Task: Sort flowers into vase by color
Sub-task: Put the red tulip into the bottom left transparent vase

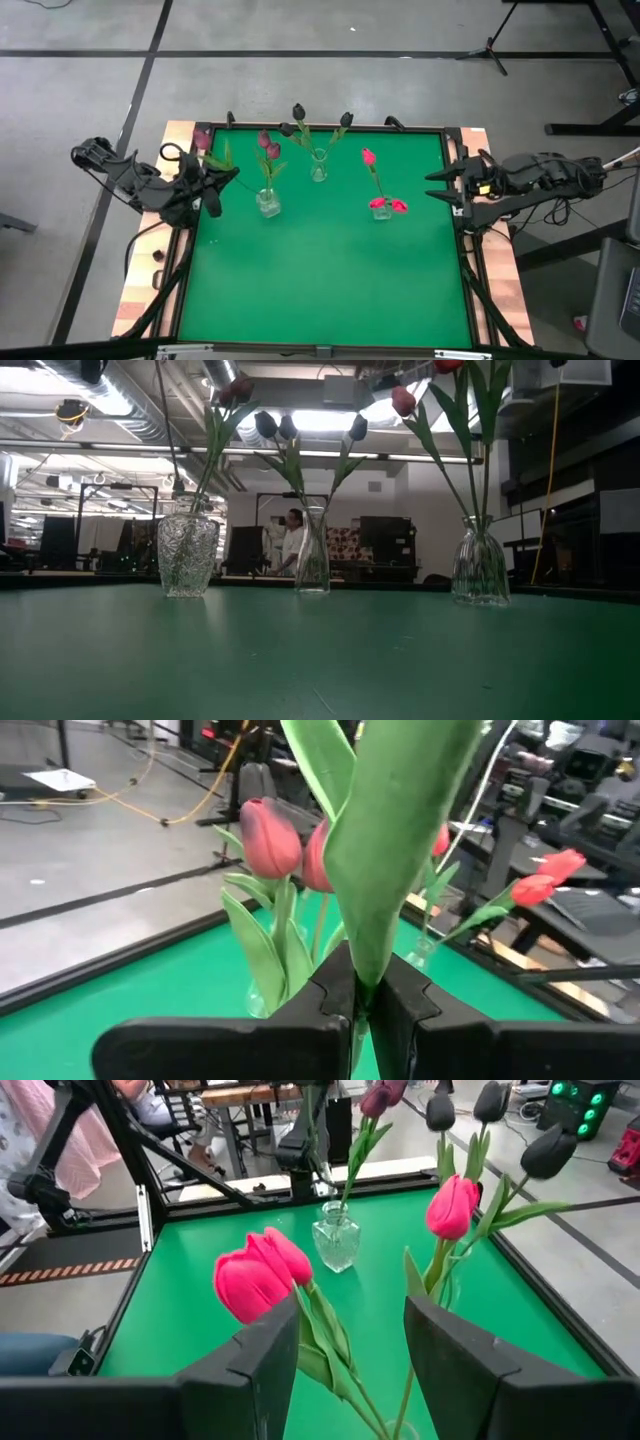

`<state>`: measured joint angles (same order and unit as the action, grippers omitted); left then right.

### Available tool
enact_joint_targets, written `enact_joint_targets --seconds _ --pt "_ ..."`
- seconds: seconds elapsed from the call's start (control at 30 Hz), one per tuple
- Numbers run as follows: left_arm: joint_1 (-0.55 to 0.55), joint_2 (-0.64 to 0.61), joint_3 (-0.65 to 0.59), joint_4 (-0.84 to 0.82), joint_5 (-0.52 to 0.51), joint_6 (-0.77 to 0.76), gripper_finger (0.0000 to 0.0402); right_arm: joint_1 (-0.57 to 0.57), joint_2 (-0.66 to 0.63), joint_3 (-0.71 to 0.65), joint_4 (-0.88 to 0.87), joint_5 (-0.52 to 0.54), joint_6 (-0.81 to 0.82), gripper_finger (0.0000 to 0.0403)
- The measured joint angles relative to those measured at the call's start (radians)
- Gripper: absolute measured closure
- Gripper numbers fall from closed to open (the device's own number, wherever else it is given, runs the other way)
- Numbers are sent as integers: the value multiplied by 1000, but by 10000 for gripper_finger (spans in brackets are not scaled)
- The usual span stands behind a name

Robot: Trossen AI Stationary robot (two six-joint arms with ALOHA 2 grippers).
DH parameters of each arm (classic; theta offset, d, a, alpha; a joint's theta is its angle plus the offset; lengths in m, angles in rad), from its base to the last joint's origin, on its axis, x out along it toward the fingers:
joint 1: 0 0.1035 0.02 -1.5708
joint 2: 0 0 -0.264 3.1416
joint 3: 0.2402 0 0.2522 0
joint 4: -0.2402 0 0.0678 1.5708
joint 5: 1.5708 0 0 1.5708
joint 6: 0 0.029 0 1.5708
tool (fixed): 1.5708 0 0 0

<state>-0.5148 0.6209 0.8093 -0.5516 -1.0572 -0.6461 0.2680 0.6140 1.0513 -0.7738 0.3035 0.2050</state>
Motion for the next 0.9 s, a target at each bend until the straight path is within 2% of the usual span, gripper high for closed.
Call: enact_joint_targets --seconds 0.1,0.37,0.9 --pt "36 18 0 6 24 2 390 0 -12 -37 13 0 2 219" --pt "129 75 0 73 163 51 390 0 -23 -92 53 1 1 219" --pt "183 71 -101 117 146 28 390 0 -65 -92 66 0 26 219"
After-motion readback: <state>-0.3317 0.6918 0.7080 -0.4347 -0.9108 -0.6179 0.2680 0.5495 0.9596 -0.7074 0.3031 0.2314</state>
